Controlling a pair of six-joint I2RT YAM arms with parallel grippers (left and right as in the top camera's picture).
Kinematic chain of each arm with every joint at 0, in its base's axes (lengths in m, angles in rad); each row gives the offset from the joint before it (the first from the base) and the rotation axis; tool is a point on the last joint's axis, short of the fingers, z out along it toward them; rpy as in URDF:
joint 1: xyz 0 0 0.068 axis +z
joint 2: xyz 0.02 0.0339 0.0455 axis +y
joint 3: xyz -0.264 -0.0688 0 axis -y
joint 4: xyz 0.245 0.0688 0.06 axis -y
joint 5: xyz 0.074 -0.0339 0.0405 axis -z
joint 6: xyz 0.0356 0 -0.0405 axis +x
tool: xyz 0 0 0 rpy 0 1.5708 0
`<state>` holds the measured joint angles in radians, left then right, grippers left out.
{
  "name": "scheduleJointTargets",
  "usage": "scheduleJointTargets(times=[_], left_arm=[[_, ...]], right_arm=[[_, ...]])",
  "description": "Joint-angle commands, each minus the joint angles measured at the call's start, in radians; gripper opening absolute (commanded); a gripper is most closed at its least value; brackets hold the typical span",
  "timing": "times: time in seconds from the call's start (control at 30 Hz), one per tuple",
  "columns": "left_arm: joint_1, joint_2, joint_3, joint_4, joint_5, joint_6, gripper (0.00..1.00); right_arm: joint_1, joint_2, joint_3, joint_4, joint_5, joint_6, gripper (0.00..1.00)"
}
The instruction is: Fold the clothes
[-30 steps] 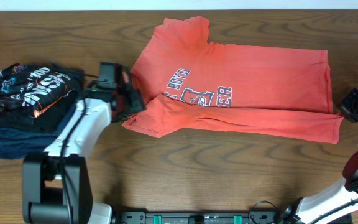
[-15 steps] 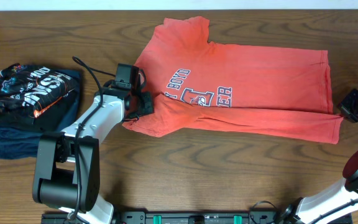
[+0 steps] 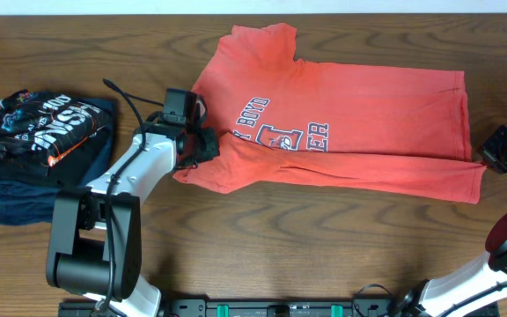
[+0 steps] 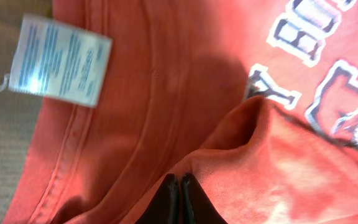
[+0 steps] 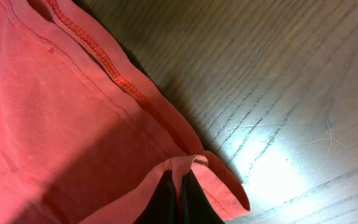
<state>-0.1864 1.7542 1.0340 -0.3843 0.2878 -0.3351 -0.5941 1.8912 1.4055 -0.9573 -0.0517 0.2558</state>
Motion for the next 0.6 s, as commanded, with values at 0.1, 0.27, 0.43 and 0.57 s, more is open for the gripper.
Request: scheduleJointTargets(times=[0.1, 0.27, 0.43, 0.57], left_arm=[[0.008, -0.025, 0.166, 0.008, 0.018, 0.004, 0.06], [0.038, -0.025, 0.223, 0.006, 0.018, -0.033, 0.06], [0.063, -0.015, 0.223, -0.022, 0.01, -0.032, 0.06], [0.075, -0.009, 0.223, -0.013, -0.007, -0.069, 0.06]], right_arm=[[0.003, -0.024, -0.002, 0.002, 0.027, 0.005, 0.01], [0.003, -0.024, -0.002, 0.008, 0.026, 0.005, 0.01], [0.003, -0.024, -0.002, 0.021, 0.026, 0.005, 0.01], [0.006, -0.024, -0.002, 0.05, 0.025, 0.005, 0.01]])
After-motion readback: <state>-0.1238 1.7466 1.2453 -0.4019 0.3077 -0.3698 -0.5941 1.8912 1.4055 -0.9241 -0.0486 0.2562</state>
